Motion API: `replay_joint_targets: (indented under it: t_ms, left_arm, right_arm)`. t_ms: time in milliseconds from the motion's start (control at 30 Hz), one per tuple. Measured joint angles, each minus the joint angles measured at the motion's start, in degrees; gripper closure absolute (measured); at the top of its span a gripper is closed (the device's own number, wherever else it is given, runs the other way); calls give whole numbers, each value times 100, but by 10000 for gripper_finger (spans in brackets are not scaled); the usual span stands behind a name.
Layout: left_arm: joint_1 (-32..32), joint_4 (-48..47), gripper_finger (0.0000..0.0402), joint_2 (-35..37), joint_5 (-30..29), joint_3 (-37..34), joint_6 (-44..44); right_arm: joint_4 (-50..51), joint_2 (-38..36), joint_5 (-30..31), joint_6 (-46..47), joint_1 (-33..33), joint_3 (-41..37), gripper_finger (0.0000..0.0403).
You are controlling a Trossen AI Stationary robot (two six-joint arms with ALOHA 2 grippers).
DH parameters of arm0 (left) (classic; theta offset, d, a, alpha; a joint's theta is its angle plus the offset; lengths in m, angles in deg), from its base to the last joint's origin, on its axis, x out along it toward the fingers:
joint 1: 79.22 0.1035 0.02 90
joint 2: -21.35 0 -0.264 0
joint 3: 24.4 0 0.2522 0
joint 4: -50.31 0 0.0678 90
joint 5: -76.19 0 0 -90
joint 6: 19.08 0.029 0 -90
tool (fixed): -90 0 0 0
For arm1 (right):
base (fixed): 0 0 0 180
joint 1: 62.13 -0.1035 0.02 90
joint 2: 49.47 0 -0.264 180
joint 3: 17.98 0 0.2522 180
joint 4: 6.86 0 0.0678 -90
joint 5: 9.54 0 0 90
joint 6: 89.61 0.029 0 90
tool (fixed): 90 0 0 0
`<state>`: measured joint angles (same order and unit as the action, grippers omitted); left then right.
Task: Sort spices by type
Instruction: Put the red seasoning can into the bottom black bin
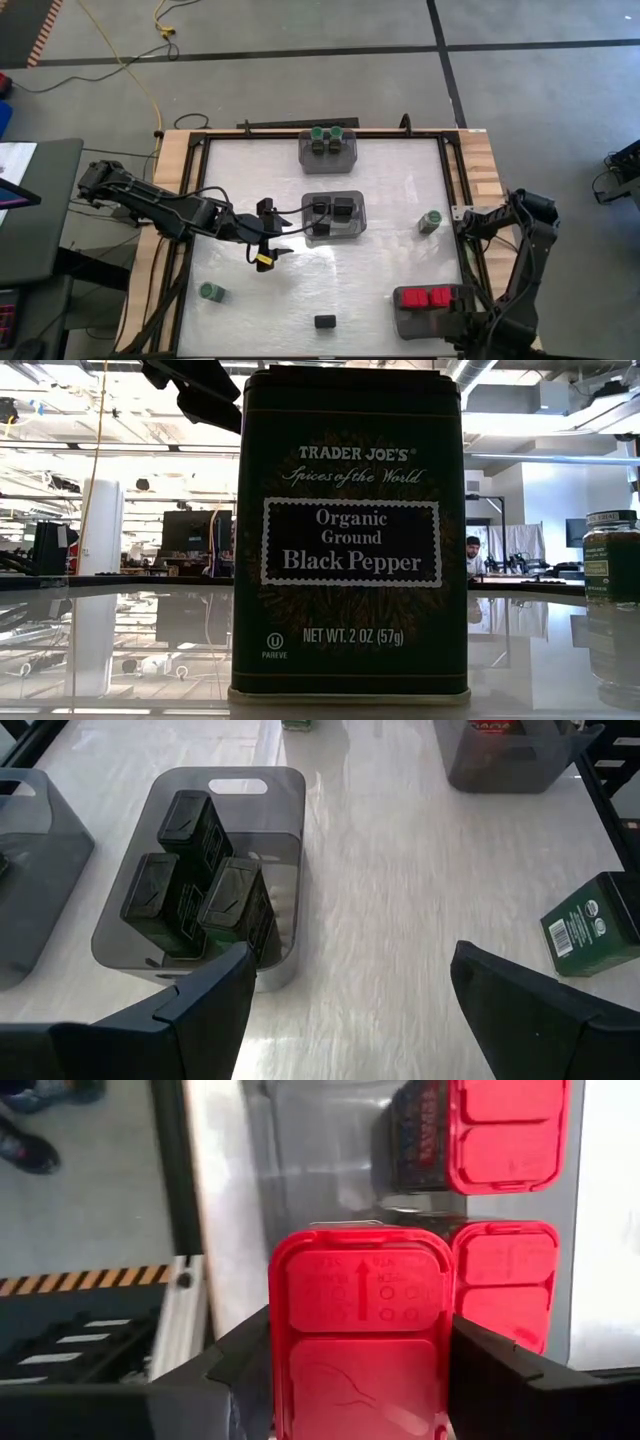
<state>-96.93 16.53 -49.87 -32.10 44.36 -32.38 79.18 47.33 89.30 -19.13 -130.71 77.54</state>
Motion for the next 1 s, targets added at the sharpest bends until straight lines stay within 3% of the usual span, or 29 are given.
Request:
replay_joint_targets:
  t_ms: [533,1000]
  left_arm:
    - [2,-1,79,0,-1,0,2]
    - [2,-1,79,0,-2,0,0]
  right_arm:
    - [-1141,-2,-1,-287,2,-1205,158]
    - [-1341,-20,28,-299,-79,-1406,158]
